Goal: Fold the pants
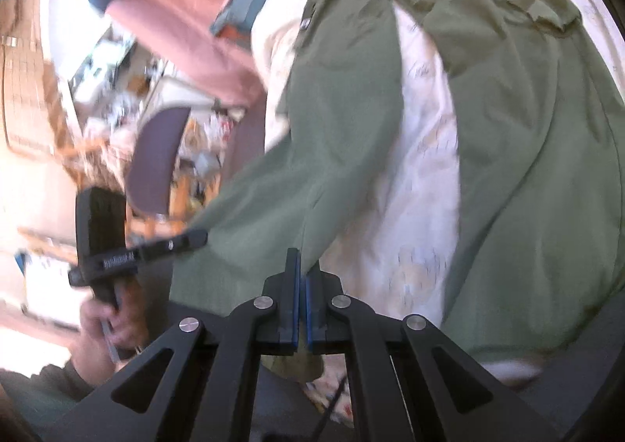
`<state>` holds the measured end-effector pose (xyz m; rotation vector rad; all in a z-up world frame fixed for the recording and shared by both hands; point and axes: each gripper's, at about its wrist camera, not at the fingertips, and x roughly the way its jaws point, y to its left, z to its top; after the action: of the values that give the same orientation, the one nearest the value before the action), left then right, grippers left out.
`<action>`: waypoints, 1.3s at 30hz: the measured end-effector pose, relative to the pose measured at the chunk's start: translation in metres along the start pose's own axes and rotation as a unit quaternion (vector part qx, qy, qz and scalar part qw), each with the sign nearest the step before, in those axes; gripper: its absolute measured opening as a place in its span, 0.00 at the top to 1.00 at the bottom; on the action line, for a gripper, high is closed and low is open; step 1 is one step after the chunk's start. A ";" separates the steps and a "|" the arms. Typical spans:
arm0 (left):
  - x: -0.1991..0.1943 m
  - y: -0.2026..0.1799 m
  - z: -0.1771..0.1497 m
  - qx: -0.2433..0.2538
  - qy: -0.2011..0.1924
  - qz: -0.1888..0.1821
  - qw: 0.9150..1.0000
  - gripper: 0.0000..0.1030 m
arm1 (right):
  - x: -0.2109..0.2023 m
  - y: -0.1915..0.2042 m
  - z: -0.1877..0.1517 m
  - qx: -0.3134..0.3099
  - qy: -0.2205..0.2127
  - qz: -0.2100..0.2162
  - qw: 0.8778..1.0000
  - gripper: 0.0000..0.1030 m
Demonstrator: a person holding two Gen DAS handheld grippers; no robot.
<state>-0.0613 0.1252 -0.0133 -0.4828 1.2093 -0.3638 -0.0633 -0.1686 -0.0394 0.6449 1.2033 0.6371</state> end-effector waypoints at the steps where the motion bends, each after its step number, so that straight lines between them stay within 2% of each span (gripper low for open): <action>1: -0.006 -0.002 0.009 0.002 -0.012 -0.004 1.000 0.99 | -0.001 -0.002 0.009 0.007 -0.007 0.005 1.000 0.99; 4: -0.019 -0.015 0.047 0.014 -0.048 -0.007 0.999 0.99 | -0.004 0.004 0.046 0.004 -0.028 0.008 1.000 0.99; 7: -0.029 -0.031 0.096 0.053 -0.094 0.021 0.994 0.99 | -0.008 0.020 0.093 -0.030 -0.053 0.004 0.998 0.99; 11: -0.019 -0.038 0.186 0.088 -0.135 0.067 0.985 0.99 | -0.005 0.043 0.172 -0.085 -0.093 -0.018 0.992 0.99; 13: -0.008 -0.040 0.236 0.110 -0.150 0.096 0.978 0.99 | 0.005 0.051 0.216 -0.122 -0.109 -0.045 0.986 0.99; 16: 0.015 -0.044 0.307 0.156 -0.173 0.139 0.963 0.99 | 0.023 0.053 0.283 -0.154 -0.128 -0.077 0.977 0.99; 20: 0.066 -0.023 0.381 0.164 -0.164 0.166 0.958 0.99 | 0.067 0.038 0.359 -0.173 -0.120 -0.133 0.969 0.99; 23: 0.109 -0.003 0.408 0.158 -0.144 0.194 0.957 0.98 | 0.112 0.011 0.395 -0.159 -0.089 -0.167 0.969 0.99; 27: 0.178 0.022 0.422 0.169 -0.096 0.252 0.948 0.96 | 0.166 -0.022 0.409 -0.144 -0.052 -0.212 0.965 0.99; 28: 0.188 0.029 0.423 0.162 -0.088 0.259 0.948 0.95 | 0.173 -0.027 0.409 -0.142 -0.047 -0.215 0.965 0.99; 29: 0.196 0.037 0.425 0.150 -0.080 0.260 0.951 0.95 | 0.182 -0.033 0.410 -0.139 -0.042 -0.220 0.965 0.94; 31: 0.205 0.056 0.429 0.111 -0.071 0.253 0.958 0.93 | 0.194 -0.045 0.412 -0.126 -0.037 -0.217 0.967 0.94; 32: 0.206 0.064 0.430 0.091 -0.068 0.245 0.963 0.86 | 0.198 -0.049 0.412 -0.120 -0.037 -0.219 0.968 0.90; 33: 0.206 0.070 0.431 0.073 -0.065 0.242 0.965 0.63 | 0.200 -0.053 0.414 -0.114 -0.039 -0.225 0.967 0.73; 34: 0.205 0.077 0.430 0.055 -0.063 0.236 0.968 0.49 | 0.201 -0.055 0.416 -0.108 -0.040 -0.229 0.967 0.55; 35: 0.197 0.084 0.427 0.036 -0.074 0.221 0.972 0.31 | 0.200 -0.057 0.417 -0.101 -0.041 -0.230 0.967 0.17; 36: 0.190 0.086 0.425 0.031 -0.073 0.211 0.974 0.26 | 0.194 -0.059 0.418 -0.090 -0.055 -0.214 0.971 0.13; 37: 0.177 0.091 0.420 0.019 -0.085 0.187 0.979 0.25 | 0.187 -0.058 0.418 -0.089 -0.063 -0.204 0.973 0.13; 39: 0.159 0.099 0.407 0.007 -0.087 0.144 0.986 0.25 | 0.167 -0.055 0.415 -0.090 -0.087 -0.208 0.970 0.13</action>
<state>0.3764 0.1922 -0.0817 -0.3136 1.0869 -0.0812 0.3828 -0.1267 -0.0890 0.2735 1.0596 0.3222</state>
